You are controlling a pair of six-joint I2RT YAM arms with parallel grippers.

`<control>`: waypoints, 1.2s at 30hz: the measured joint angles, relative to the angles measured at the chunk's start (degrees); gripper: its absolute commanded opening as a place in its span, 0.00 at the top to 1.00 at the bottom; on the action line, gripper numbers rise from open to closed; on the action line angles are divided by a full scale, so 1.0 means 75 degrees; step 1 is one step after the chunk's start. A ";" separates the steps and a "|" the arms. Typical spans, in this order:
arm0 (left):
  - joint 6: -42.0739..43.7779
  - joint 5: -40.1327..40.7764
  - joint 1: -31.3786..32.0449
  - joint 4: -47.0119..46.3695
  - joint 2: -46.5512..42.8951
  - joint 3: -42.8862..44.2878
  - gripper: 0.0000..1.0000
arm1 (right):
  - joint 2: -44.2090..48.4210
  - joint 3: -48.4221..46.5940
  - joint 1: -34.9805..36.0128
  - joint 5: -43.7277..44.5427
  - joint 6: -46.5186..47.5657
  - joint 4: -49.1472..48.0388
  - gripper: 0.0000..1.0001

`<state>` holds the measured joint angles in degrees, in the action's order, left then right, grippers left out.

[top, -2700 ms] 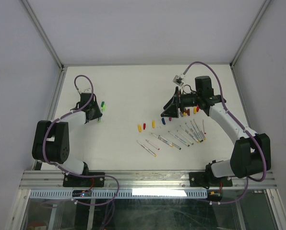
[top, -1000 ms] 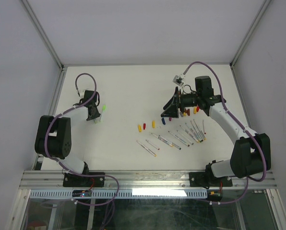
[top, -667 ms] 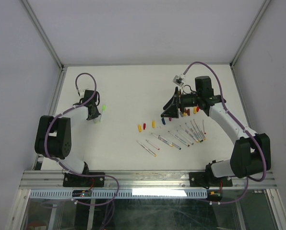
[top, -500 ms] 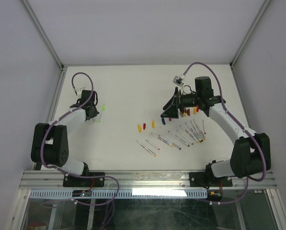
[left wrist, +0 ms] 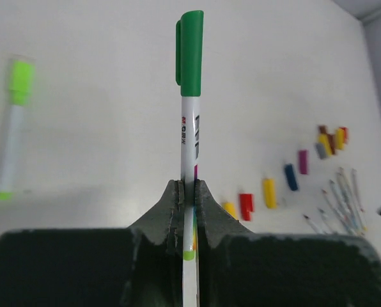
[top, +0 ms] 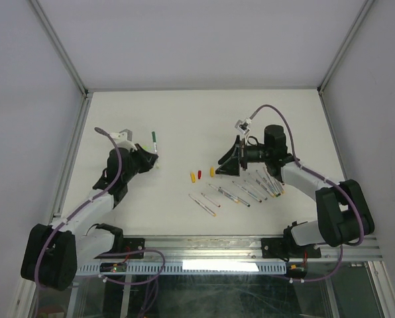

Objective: Open the pen caps
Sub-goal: Pick up the pen from the center of the board.

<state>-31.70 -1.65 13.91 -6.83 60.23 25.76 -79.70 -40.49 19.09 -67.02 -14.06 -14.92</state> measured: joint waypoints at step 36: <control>-0.2302 0.1233 0.5152 -0.7790 0.3759 -0.0082 1.00 | -0.0070 0.1058 0.0347 0.1565 -0.3305 -0.3719 0.43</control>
<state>-48.97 7.60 52.56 -65.25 88.42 25.15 -80.23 -32.56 21.69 -55.29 -38.85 -42.81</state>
